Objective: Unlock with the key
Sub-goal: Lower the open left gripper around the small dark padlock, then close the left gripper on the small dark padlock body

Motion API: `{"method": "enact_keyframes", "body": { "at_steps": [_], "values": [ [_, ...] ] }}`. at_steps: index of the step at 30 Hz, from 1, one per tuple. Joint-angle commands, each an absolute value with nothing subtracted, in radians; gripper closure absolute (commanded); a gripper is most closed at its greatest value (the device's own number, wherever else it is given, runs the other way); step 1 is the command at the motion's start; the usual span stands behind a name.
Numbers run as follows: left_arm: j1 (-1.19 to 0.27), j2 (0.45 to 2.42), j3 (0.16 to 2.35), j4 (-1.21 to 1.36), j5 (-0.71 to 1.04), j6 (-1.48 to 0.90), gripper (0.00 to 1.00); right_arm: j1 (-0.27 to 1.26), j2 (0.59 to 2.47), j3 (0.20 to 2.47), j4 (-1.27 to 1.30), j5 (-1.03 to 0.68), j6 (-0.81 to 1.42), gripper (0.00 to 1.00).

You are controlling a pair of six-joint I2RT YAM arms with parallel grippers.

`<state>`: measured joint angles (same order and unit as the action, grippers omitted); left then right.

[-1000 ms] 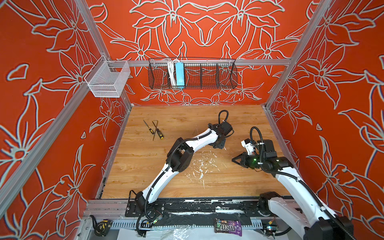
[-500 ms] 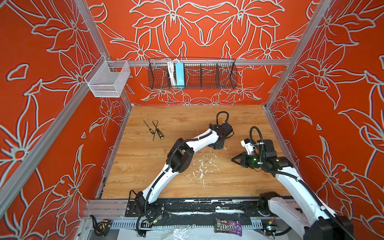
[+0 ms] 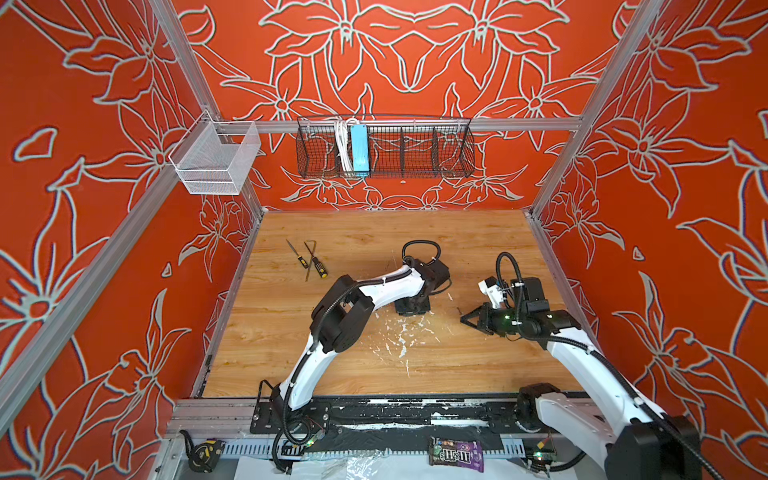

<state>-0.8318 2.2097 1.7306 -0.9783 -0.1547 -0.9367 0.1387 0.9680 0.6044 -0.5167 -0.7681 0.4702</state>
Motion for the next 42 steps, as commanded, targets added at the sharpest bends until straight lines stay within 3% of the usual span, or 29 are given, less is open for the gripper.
{"method": "enact_keyframes", "body": {
  "at_steps": [1, 9, 19, 32, 42],
  "values": [
    [-0.866, 2.202, 1.666, -1.005, -0.124, -1.029, 0.60, 0.138, 0.969, 0.588, -0.496, -0.785, 0.455, 1.00],
    [-0.882, 2.188, 1.619, -0.952, -0.073, -1.077, 0.51, 0.141, 0.963, 0.575, -0.483, -0.777, 0.467, 1.00],
    [-0.846, 2.205, 1.665, -0.949, -0.087, -0.959, 0.42, 0.141, 0.957, 0.571, -0.494, -0.764, 0.456, 1.00],
    [-0.783, 2.197, 1.652, -0.909, -0.074, -0.801, 0.42, 0.141, 0.984, 0.592, -0.502, -0.752, 0.446, 1.00],
    [-0.777, 2.227, 1.678, -0.910, -0.063, -0.779, 0.49, 0.141, 0.997, 0.581, -0.477, -0.753, 0.461, 1.00]
  ]
}}
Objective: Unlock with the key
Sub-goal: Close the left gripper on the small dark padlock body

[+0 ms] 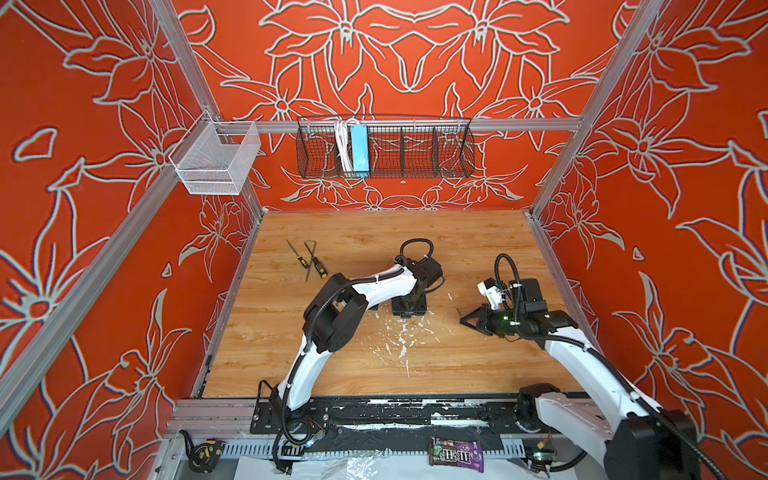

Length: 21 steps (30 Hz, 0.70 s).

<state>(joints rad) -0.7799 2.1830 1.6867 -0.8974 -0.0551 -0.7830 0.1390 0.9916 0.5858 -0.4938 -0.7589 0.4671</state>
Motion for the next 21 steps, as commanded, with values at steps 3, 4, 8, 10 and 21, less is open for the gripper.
{"method": "enact_keyframes", "body": {
  "at_steps": [3, 4, 8, 10, 21],
  "values": [
    [-0.780, 2.226, 1.684, -0.919, -0.058, -0.793, 0.51, 0.141, 1.006, 0.589, -0.481, -0.760, 0.462, 1.00],
    [-0.782, 2.224, 1.686, -0.925, -0.070, -0.802, 0.52, 0.140, 1.006, 0.588, -0.479, -0.759, 0.462, 1.00],
    [-0.785, 2.220, 1.684, -0.959, -0.092, -0.851, 0.53, 0.141, 1.003, 0.583, -0.472, -0.752, 0.469, 1.00],
    [-0.785, 2.220, 1.673, -0.955, -0.098, -0.874, 0.53, 0.141, 1.004, 0.581, -0.467, -0.752, 0.471, 1.00],
    [-0.788, 2.212, 1.666, -0.939, -0.095, -0.904, 0.60, 0.140, 0.997, 0.581, -0.474, -0.753, 0.463, 1.00]
  ]
}}
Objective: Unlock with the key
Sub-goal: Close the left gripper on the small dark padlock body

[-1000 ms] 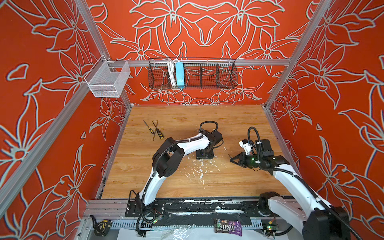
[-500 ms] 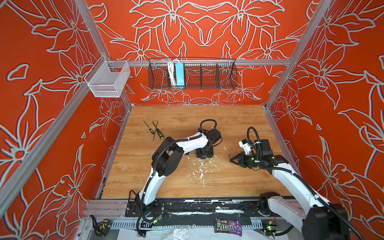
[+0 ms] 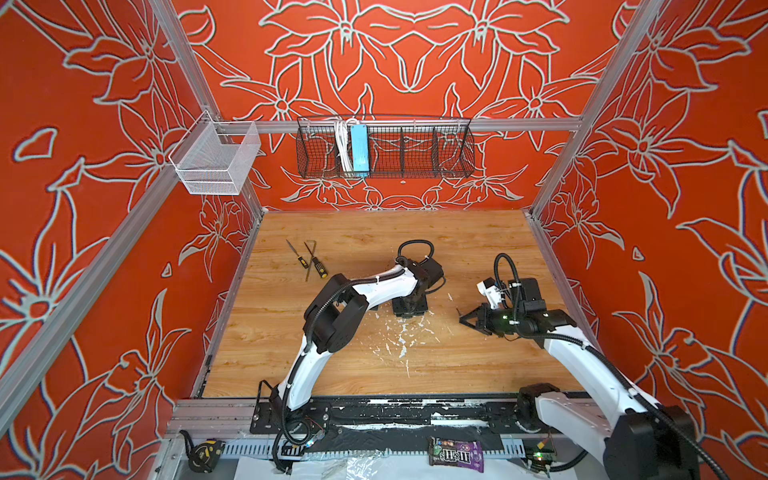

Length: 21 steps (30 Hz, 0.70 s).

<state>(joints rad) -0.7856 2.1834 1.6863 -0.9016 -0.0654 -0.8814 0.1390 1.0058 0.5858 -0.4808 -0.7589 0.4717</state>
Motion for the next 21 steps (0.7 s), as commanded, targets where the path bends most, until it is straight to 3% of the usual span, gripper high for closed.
{"method": "enact_keyframes", "body": {
  "at_steps": [1, 21],
  "values": [
    [-0.788, 2.213, 1.667, -0.939, -0.090, -0.904, 0.61, 0.141, 0.996, 0.579, -0.474, -0.752, 0.462, 1.00],
    [-0.796, 2.089, 1.600, -0.853, -0.066, -0.977, 0.76, 0.142, 0.983, 0.596, -0.523, -0.753, 0.435, 1.00]
  ]
}}
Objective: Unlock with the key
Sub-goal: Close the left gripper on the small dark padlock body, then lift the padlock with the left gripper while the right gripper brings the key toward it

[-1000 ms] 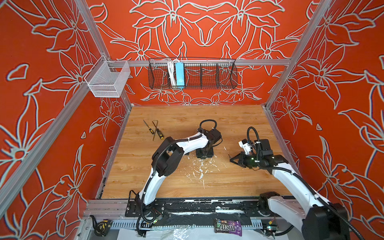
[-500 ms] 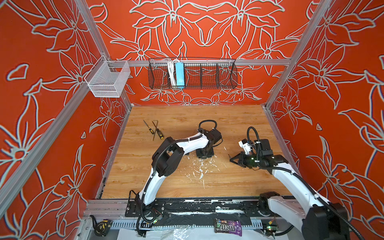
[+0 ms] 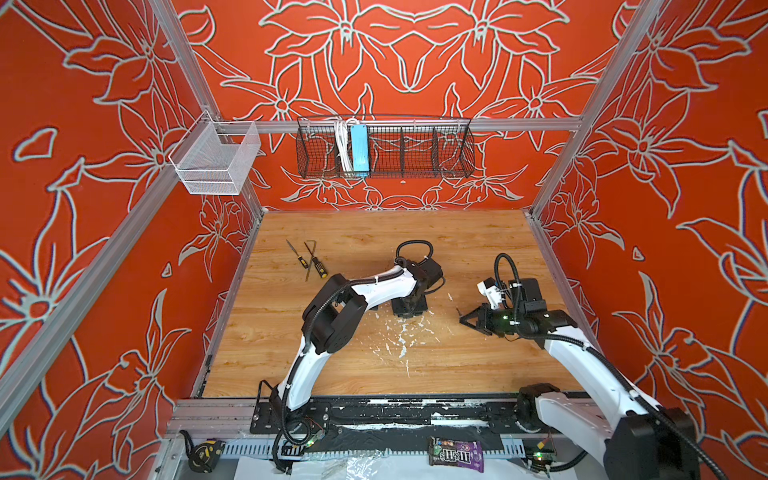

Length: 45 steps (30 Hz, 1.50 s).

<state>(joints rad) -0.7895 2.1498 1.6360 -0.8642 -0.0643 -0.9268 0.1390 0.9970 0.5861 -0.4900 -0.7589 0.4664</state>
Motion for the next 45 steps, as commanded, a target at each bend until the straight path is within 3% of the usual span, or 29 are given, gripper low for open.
{"method": "enact_keyframes", "body": {
  "at_steps": [1, 13, 25, 45],
  "values": [
    [-0.796, 2.075, 1.585, -0.838, -0.062, -0.989, 0.77, 0.144, 0.983, 0.600, -0.526, -0.752, 0.434, 1.00],
    [-0.813, 1.847, 1.407, -0.652, -0.061, -1.183, 0.90, 0.269, 0.992, 0.619, -0.492, -0.660, 0.487, 1.00],
    [-0.855, 1.686, 1.299, -0.488, -0.117, -1.335, 0.98, 0.475, 1.003, 0.550, -0.223, -0.521, 0.736, 1.00],
    [-0.890, 1.625, 1.298, -0.456, -0.161, -1.319, 1.00, 0.609, 1.079, 0.549, 0.024, -0.433, 0.831, 1.00]
  ]
}}
